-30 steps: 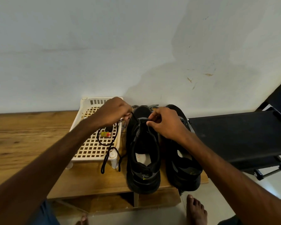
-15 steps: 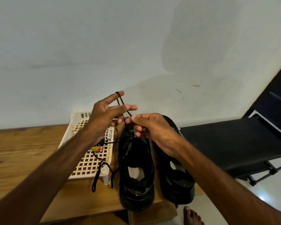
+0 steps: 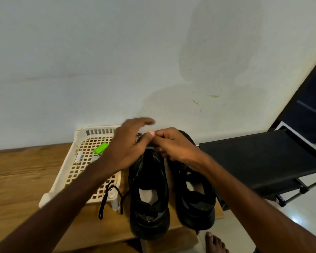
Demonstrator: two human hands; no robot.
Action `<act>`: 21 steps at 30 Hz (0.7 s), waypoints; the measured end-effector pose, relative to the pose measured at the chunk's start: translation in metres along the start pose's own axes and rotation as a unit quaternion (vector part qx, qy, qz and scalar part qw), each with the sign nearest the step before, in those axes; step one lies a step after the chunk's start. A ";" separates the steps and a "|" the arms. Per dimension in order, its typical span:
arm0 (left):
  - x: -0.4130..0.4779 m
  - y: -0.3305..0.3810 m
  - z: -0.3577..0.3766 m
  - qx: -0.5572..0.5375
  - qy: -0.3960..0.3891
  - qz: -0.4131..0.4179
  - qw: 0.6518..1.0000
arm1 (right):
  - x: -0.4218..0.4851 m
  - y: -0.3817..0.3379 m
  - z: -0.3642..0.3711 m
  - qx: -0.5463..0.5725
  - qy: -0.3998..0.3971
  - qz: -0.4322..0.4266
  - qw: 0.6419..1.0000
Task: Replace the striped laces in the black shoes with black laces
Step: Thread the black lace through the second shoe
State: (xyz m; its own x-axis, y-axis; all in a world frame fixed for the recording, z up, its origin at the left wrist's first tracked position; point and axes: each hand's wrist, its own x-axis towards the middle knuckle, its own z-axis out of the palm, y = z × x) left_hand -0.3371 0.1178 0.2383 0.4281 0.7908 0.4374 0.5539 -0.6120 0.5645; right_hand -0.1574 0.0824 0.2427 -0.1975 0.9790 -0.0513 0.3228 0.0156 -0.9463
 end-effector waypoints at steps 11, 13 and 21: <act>0.009 -0.057 -0.015 0.069 -0.059 -0.099 0.991 | 0.010 0.015 -0.025 -0.083 0.069 0.076 0.991; 0.008 -0.068 -0.017 0.114 -0.051 -0.123 0.984 | 0.011 0.020 -0.028 -0.105 0.078 0.094 0.987; 0.009 -0.078 -0.024 0.235 -0.027 -0.154 0.959 | 0.014 0.028 -0.030 -0.236 0.147 0.057 0.959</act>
State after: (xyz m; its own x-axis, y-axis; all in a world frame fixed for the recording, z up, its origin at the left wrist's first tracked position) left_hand -0.3933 0.1726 0.2146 0.2217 0.9405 0.2576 0.9156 -0.2917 0.2769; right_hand -0.1237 0.1030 0.2253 0.1115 0.9937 0.0125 0.7241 -0.0726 -0.6858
